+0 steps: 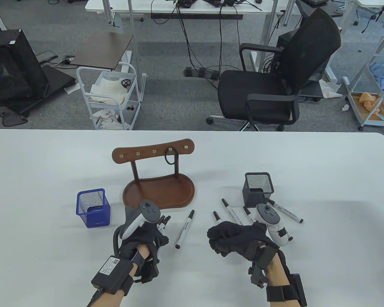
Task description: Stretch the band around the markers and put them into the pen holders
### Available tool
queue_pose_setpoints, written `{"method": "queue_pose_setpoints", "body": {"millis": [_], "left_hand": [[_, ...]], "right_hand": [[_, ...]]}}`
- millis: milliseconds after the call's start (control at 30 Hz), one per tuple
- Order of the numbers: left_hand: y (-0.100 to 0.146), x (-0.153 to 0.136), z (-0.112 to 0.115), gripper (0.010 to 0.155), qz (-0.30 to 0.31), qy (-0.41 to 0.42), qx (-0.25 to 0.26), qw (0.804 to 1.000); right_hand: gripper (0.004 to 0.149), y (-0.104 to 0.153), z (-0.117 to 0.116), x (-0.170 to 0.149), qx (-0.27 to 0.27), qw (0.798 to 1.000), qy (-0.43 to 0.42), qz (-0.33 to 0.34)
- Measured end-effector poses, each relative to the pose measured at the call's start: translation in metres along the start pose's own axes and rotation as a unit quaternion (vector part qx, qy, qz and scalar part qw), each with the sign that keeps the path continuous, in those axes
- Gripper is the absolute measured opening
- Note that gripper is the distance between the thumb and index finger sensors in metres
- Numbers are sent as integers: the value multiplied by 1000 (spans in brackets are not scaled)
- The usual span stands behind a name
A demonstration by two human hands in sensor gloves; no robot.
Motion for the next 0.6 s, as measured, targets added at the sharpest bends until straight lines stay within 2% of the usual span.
{"method": "queue_pose_setpoints", "body": {"millis": [600], "left_hand": [[-5,1,4,60,-10,-10,6,1000]], "right_hand": [[49,0,0,-2,-4,1000,7,-10]]}}
Point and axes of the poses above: the tracker on the back of each hand, its own x axis roughly to the thumb side, its own y axis roughly from the fingertips to the wrist, z = x × y, the point moved 3 cm from there along -y, roughly from the wrist to the fingertips, and after that the axes turned 8 degrees about y, right-handed, at the moved point
